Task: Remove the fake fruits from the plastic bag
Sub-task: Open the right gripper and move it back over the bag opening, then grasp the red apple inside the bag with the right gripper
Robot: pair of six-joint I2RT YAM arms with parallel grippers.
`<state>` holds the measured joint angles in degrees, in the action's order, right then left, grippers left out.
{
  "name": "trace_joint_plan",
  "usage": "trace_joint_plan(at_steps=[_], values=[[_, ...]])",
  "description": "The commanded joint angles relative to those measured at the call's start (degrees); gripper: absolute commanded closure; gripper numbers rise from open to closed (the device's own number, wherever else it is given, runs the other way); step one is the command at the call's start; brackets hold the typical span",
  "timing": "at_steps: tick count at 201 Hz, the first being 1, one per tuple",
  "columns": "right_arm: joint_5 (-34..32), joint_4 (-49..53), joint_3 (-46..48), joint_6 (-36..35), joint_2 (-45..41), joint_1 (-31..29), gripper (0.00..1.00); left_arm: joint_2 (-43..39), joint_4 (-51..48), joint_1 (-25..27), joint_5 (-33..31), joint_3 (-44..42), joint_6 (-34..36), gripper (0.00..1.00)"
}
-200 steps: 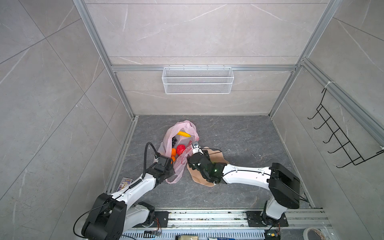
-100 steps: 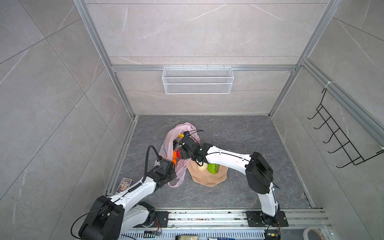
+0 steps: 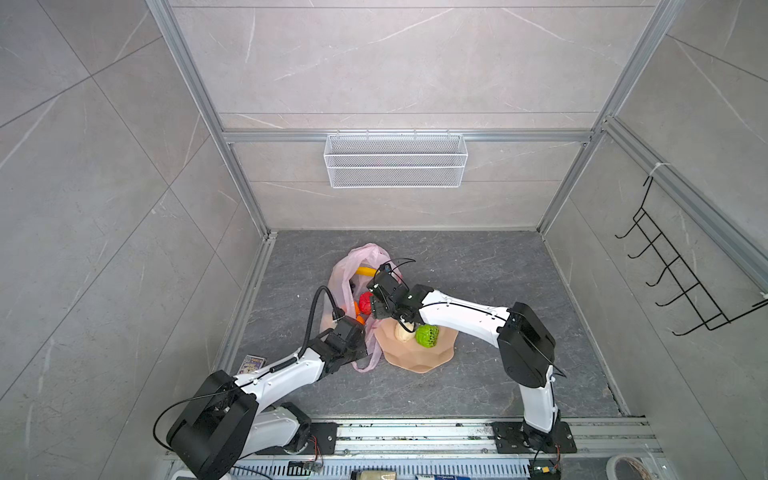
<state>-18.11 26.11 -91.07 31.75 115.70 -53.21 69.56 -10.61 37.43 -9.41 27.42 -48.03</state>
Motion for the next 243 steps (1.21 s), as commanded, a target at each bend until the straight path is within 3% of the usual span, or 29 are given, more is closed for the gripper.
trace_joint_plan(at_steps=[1, 66, 129, 243], values=[[3.1, 0.4, -1.9, -0.7, -0.7, -0.1, 0.25, -2.8, -0.2, 0.4, -2.8, -1.3, -2.3, 1.00], [4.6, 6.5, -16.0, -4.6, 8.2, 0.1, 0.25, -6.3, -4.6, 0.4, -6.8, -2.5, -3.5, 1.00], [6.4, 19.0, -31.9, -7.3, 18.6, 1.2, 0.25, -6.6, -5.3, 0.3, -8.1, -2.7, -4.0, 1.00], [14.5, 33.7, -51.6, -6.9, 34.0, 2.3, 0.23, -7.8, -6.7, 0.3, -9.7, -2.9, -3.9, 1.00]])
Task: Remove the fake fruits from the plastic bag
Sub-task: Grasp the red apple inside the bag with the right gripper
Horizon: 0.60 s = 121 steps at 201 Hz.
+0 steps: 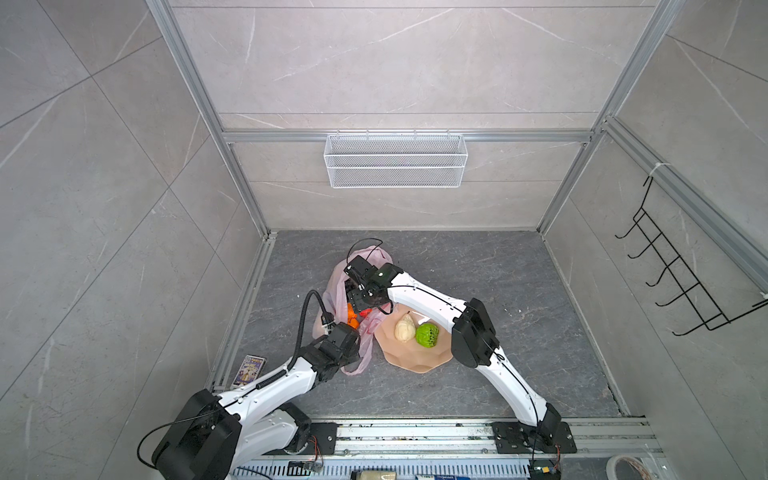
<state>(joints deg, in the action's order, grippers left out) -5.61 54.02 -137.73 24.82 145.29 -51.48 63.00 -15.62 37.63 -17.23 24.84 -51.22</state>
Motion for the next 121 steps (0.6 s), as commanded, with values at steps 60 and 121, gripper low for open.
trace_joint_plan(at_steps=[60, 121], values=[[3.0, 7.3, -8.4, 0.5, 5.3, 1.1, 0.35, -2.2, -2.4, 0.2, -2.6, -0.6, -0.5, 1.00], [2.2, 0.4, -1.6, 0.4, -6.2, 1.1, 0.37, 1.8, -1.2, 0.0, -2.9, 1.2, 1.9, 1.00]])
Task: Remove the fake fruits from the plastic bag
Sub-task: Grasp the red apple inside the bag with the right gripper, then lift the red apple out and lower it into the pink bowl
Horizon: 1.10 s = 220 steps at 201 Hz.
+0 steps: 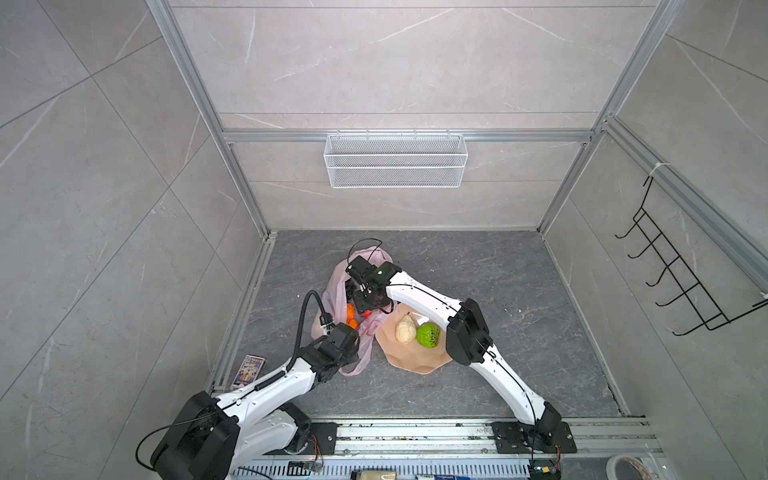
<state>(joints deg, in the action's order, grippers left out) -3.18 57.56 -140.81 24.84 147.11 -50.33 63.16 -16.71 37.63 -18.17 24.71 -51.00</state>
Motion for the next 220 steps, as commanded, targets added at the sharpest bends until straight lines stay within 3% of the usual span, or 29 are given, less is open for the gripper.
trace_joint_plan(at_steps=[1, 46, 87, 106, 146, 220], values=[[-0.2, -3.3, 1.6, 0.3, -8.1, 0.0, 0.37, 1.7, -0.2, 0.0, -1.9, 1.4, 1.8, 1.00], [-0.2, -3.2, 4.3, 0.4, -11.8, 0.0, 0.37, 1.6, -0.6, -2.1, -2.2, 3.1, 4.9, 1.00], [-1.1, -7.2, 14.6, 0.3, -19.3, 0.0, 0.38, 1.8, 0.6, -8.8, 2.5, 4.6, 9.5, 1.00], [-2.5, -13.1, 25.4, 0.0, -26.0, 0.0, 0.38, 2.5, 1.7, -10.0, 3.4, 5.8, 11.6, 1.00], [-6.6, -35.6, 54.7, -0.1, -44.4, 0.0, 0.38, 5.9, 3.5, -12.2, 3.8, 8.8, 15.4, 1.00], [-17.7, -56.3, 85.1, 0.9, -60.6, -2.1, 0.36, 8.5, 6.2, -19.0, 10.6, 9.8, 17.7, 1.00]])
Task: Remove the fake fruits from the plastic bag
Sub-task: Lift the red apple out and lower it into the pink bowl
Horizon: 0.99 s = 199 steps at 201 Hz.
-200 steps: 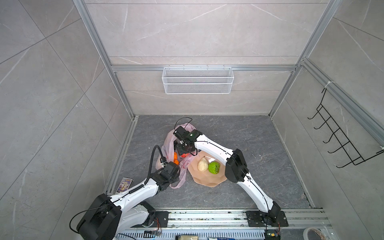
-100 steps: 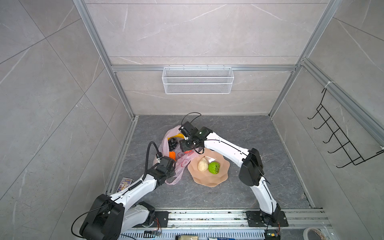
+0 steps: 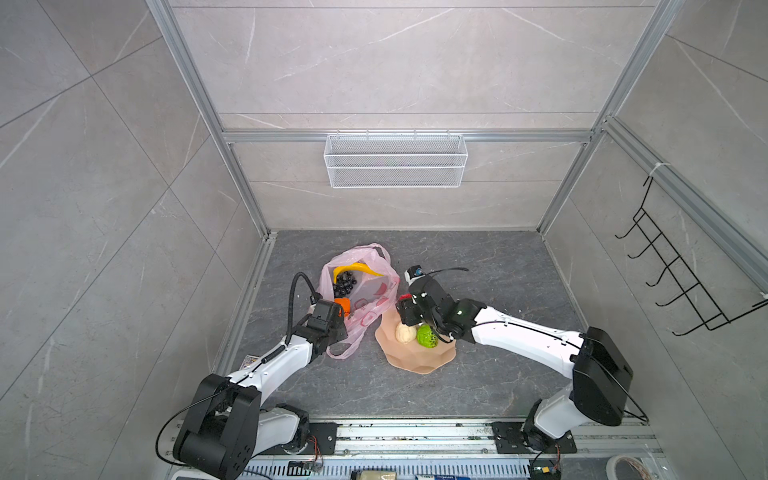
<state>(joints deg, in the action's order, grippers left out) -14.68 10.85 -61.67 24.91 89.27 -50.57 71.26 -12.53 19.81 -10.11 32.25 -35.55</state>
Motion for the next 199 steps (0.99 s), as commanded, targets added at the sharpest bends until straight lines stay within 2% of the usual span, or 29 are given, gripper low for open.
trace_joint_plan(at_steps=[1, 36, 83, 142, 199], values=[[-6.3, -9.8, 6.4, 0.9, -2.9, -2.0, 0.36, 0.4, 2.1, -1.3, 2.5, 2.2, 2.2, 1.00], [-13.1, -18.8, 16.6, 1.7, -7.2, -7.2, 0.36, 1.2, 2.9, -2.0, 2.4, 2.2, 2.7, 1.00], [-21.1, -23.0, 23.8, 3.9, -10.9, -12.9, 0.35, 2.5, 4.7, -2.6, 2.3, 1.2, 2.9, 1.00], [-29.2, -26.3, 26.3, 7.7, -7.5, -19.2, 0.33, 2.7, 5.2, -2.8, 2.5, 0.8, 2.8, 1.00], [-33.8, -31.0, 26.9, 9.9, -2.2, -19.7, 0.32, 2.0, 5.2, -3.0, 2.5, 0.4, 2.6, 1.00]])
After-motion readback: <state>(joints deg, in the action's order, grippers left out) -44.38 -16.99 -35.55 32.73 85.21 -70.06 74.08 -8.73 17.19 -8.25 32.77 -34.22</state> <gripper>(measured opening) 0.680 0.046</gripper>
